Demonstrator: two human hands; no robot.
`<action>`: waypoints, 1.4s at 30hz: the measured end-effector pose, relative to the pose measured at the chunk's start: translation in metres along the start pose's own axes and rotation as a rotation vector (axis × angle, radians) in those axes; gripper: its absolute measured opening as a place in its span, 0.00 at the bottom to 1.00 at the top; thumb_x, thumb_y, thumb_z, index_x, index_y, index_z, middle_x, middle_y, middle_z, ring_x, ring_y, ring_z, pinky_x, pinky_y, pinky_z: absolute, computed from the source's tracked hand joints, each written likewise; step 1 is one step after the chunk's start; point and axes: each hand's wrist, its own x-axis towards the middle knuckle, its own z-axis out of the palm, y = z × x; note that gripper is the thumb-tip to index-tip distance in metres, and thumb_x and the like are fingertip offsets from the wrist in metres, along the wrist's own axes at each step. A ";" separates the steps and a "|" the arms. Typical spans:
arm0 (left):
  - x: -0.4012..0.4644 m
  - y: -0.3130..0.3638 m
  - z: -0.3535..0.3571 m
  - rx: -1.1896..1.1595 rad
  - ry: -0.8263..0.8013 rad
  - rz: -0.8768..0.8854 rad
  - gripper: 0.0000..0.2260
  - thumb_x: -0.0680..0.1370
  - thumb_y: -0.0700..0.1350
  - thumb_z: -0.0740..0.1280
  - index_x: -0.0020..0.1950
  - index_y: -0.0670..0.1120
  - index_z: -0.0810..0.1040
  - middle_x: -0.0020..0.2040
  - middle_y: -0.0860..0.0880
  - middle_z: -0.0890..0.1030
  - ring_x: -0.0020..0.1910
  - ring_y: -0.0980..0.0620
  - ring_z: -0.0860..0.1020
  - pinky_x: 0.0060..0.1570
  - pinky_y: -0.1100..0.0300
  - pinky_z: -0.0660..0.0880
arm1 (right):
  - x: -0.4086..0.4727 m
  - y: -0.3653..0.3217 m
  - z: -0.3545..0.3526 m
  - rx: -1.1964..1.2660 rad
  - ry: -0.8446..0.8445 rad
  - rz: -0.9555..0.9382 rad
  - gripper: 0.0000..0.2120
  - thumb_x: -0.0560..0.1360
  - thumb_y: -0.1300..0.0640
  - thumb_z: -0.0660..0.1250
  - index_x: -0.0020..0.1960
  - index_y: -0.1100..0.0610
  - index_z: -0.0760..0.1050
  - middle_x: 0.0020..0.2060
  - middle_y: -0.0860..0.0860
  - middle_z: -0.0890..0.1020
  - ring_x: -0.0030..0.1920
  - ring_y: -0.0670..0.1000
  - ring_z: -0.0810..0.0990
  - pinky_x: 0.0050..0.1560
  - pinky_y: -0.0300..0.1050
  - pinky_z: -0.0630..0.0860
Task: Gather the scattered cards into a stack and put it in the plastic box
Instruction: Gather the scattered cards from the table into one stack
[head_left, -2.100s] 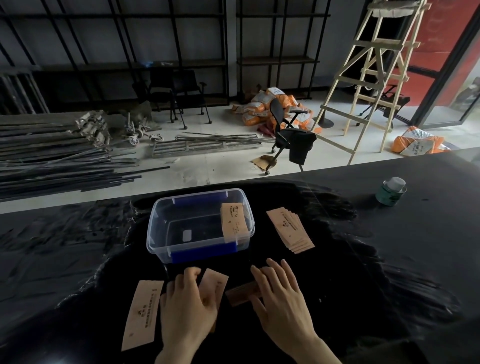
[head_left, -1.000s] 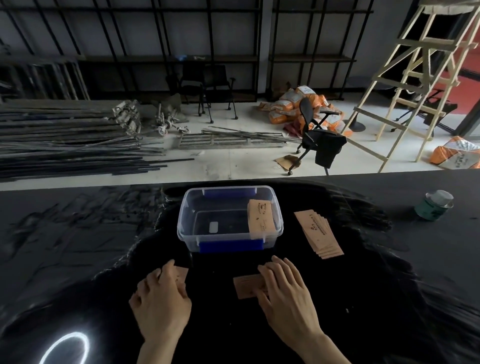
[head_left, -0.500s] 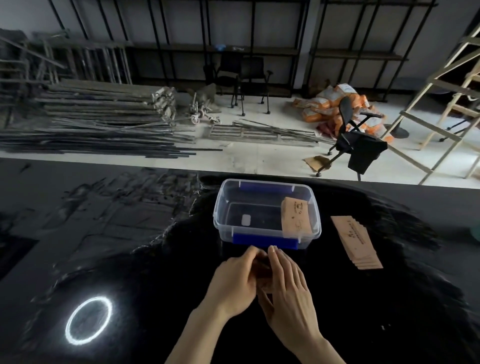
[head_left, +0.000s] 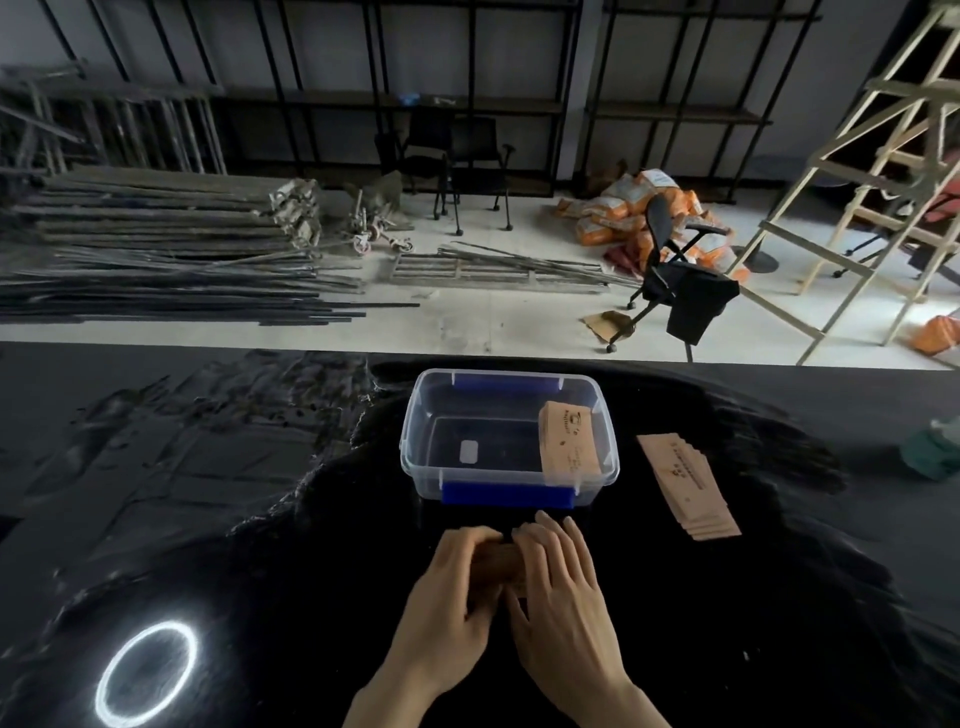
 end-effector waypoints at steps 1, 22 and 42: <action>0.003 0.002 0.004 0.028 0.002 0.018 0.24 0.78 0.42 0.71 0.70 0.58 0.69 0.66 0.59 0.74 0.62 0.62 0.78 0.65 0.63 0.76 | -0.001 0.002 -0.002 -0.003 -0.024 0.009 0.27 0.75 0.48 0.66 0.71 0.58 0.70 0.67 0.55 0.79 0.74 0.57 0.69 0.78 0.55 0.50; 0.061 0.074 0.046 -0.041 -0.212 -0.063 0.12 0.76 0.51 0.74 0.56 0.64 0.78 0.53 0.64 0.85 0.53 0.67 0.82 0.60 0.62 0.79 | -0.012 0.091 -0.069 0.791 0.122 0.774 0.32 0.68 0.55 0.82 0.65 0.43 0.70 0.58 0.44 0.80 0.52 0.43 0.84 0.50 0.42 0.83; 0.152 0.166 0.130 -0.257 -0.020 -0.405 0.12 0.81 0.55 0.66 0.59 0.49 0.75 0.59 0.46 0.82 0.57 0.46 0.81 0.61 0.46 0.79 | 0.059 0.203 -0.097 0.732 0.126 0.883 0.07 0.77 0.57 0.74 0.54 0.50 0.88 0.43 0.46 0.90 0.43 0.44 0.87 0.46 0.43 0.83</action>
